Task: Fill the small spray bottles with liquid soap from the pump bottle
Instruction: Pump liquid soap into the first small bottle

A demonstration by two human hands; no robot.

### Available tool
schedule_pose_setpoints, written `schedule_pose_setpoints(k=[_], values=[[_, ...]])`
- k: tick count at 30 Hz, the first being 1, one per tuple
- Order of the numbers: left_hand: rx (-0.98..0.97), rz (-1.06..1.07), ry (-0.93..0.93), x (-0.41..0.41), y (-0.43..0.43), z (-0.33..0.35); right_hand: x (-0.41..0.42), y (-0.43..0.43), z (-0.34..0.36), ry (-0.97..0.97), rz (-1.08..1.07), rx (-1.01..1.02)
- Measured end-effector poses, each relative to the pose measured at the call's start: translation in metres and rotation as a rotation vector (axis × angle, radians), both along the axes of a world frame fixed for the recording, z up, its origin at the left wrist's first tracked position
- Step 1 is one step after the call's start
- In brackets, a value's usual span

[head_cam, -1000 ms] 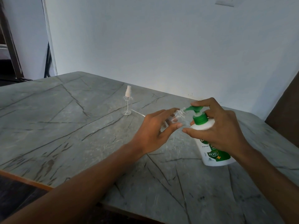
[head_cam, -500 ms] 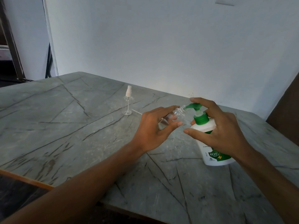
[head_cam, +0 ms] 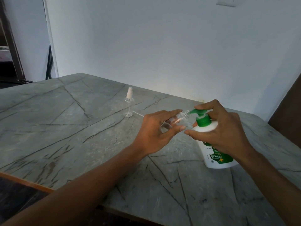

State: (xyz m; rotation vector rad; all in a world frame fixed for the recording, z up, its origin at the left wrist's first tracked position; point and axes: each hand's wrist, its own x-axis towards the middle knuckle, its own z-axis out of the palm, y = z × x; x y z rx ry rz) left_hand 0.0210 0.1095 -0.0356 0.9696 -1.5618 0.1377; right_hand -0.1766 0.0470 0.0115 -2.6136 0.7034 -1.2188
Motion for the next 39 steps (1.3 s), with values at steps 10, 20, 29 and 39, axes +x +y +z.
schedule_pose_setpoints(k=[10, 20, 29, 39], values=[[-0.004, 0.033, -0.007, 0.0027, -0.0017, 0.0019, -0.0045, 0.001, -0.003, 0.051, 0.02, -0.048], [-0.005, 0.02, 0.008, 0.0011, -0.0017, 0.0024, -0.0067, -0.0007, -0.0051, 0.083, 0.007, -0.074], [-0.001, 0.048, -0.037, 0.0015, 0.0001, 0.0008, -0.0026, -0.003, -0.0049, 0.022, 0.021, -0.037], [0.022, 0.059, -0.035, -0.0005, -0.0009, -0.0002, -0.005, -0.0008, -0.0063, 0.054, 0.009, -0.064]])
